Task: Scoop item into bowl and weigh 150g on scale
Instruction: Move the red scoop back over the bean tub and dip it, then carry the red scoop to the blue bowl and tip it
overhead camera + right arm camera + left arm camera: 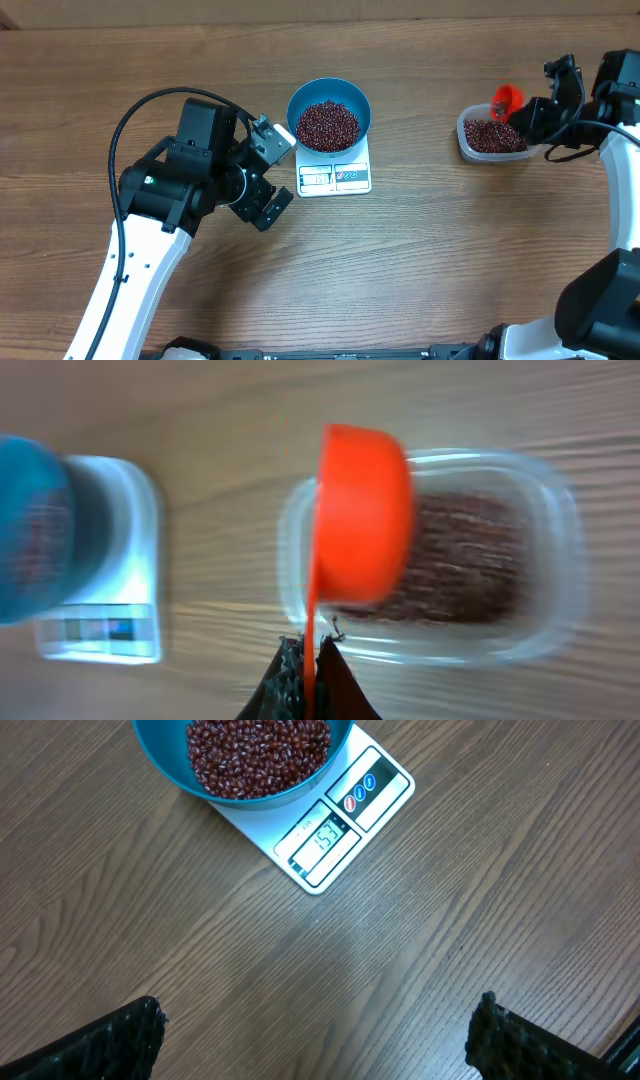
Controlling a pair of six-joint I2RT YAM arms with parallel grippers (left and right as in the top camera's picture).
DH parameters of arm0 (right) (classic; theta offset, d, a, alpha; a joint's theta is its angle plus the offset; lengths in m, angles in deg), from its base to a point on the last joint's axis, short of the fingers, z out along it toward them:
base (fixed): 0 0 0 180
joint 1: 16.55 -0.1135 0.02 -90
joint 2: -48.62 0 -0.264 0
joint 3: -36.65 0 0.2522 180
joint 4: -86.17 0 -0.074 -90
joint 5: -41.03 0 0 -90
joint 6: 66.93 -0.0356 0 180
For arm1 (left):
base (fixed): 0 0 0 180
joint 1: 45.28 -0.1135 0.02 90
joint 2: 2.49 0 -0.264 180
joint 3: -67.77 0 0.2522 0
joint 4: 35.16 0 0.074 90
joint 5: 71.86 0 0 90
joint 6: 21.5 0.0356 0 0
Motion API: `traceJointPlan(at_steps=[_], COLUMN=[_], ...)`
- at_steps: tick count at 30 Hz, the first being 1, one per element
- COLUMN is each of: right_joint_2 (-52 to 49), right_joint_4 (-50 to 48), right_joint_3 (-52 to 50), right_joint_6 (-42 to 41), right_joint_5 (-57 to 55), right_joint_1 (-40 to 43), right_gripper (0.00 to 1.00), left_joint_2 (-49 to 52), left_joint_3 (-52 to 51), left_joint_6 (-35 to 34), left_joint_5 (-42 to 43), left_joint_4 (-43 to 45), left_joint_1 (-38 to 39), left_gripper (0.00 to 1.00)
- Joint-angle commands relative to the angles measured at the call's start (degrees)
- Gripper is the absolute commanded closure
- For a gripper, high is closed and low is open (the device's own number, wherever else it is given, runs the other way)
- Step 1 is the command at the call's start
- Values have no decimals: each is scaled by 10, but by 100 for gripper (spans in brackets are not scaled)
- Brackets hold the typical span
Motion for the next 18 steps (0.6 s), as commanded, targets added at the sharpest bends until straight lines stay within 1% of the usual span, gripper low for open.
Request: traceJointPlan(at_steps=[1,4,6,13,18], right_joint_2=[23,23,23,23,23], right_joint_4=[-10,-5,-1,1,0], right_joint_3=[16,16,16,16,16], right_joint_6=[33,33,33,33,33], right_joint_5=[-173,-292,-343,-452,-466], right_joint_1=[-26,-59,-80,-136,-163], right_gripper=[96,96,96,96,96], left_joint_2=[2,2,2,2,2], left_joint_3=[-1,-1,-1,-1,-1], left_joint_6=[7,7,7,7,7], left_joint_5=[4,4,4,4,4], left_joint_4=[0,0,0,0,0], left_joint_1=[-2,-2,-2,-2,-2], left_gripper=[0,0,0,0,0])
